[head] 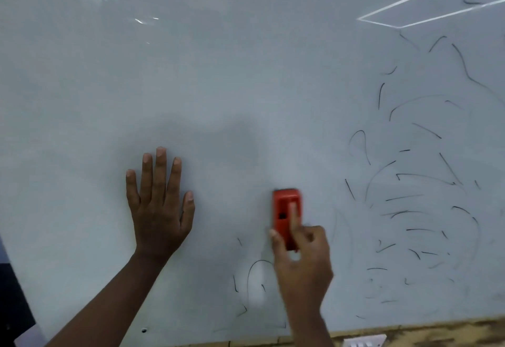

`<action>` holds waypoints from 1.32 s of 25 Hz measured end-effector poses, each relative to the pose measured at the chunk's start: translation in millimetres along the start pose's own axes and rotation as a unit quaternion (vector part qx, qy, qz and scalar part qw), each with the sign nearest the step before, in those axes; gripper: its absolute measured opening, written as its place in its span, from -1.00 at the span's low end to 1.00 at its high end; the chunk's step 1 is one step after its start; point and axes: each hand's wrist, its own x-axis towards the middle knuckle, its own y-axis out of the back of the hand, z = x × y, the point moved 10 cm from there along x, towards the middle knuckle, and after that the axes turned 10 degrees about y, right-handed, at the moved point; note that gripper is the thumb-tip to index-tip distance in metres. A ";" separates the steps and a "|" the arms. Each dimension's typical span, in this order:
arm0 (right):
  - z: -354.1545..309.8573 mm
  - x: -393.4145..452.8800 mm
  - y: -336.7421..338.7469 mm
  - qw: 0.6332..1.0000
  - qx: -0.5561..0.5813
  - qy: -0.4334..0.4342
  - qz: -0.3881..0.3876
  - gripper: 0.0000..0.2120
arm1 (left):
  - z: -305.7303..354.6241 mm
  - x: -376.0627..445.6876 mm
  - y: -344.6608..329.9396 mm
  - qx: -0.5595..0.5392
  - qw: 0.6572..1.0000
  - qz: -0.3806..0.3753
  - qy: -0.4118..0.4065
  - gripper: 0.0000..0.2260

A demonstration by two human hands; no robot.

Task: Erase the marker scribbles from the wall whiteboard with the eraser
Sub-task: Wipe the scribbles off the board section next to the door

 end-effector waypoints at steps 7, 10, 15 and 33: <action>112.0 -35.8 38.4 0.944 0.137 -0.270 0.131 -0.40 | -1.6 -22.8 -5.1 0.001 1.000 -0.007 0.010 -0.41; 124.4 -70.0 21.1 0.909 0.198 -0.338 0.141 -0.38 | -1.8 -29.5 -6.5 0.000 1.000 -0.012 0.011 -0.41; 42.6 -41.9 -5.0 0.951 0.229 -0.183 0.100 -0.48 | -1.1 -35.0 -9.2 0.006 1.000 -0.015 0.006 -0.40; 128.7 -85.1 19.3 0.944 0.088 -0.301 0.100 -0.41 | -1.0 -46.2 -9.1 -0.002 1.000 -0.014 -0.014 -0.40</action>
